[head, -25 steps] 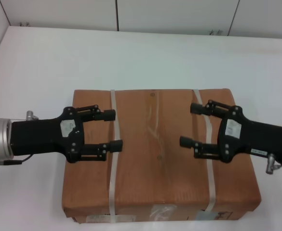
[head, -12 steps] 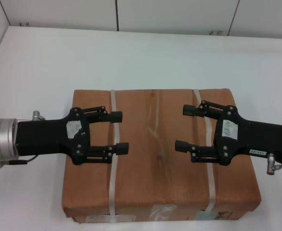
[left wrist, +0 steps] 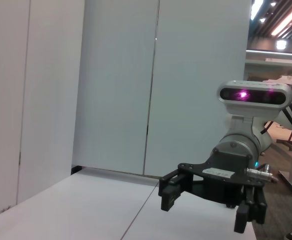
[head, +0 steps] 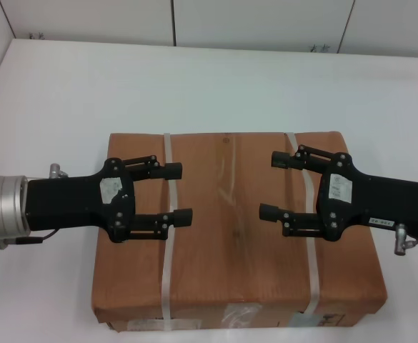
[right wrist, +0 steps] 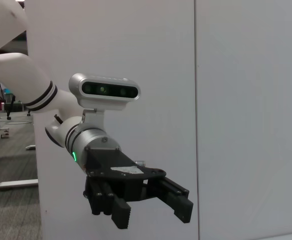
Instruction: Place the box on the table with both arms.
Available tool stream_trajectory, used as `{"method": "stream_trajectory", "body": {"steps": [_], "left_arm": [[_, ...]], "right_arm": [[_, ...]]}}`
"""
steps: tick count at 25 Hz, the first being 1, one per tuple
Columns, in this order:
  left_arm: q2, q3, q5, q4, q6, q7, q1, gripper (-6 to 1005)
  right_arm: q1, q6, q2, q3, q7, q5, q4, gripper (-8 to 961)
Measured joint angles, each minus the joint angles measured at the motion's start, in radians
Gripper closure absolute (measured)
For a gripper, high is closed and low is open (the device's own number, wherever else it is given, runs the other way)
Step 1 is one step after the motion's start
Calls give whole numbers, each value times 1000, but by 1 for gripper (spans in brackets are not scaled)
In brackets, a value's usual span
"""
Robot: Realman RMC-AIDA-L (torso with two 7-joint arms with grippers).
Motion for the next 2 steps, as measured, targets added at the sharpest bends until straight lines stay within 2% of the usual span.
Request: {"method": "stream_trajectory", "body": {"steps": [2], "left_arm": [[-1, -3, 0, 0, -2, 0, 1, 215]], "right_arm": [[2, 3, 0, 0, 0, 0, 0, 98]]}}
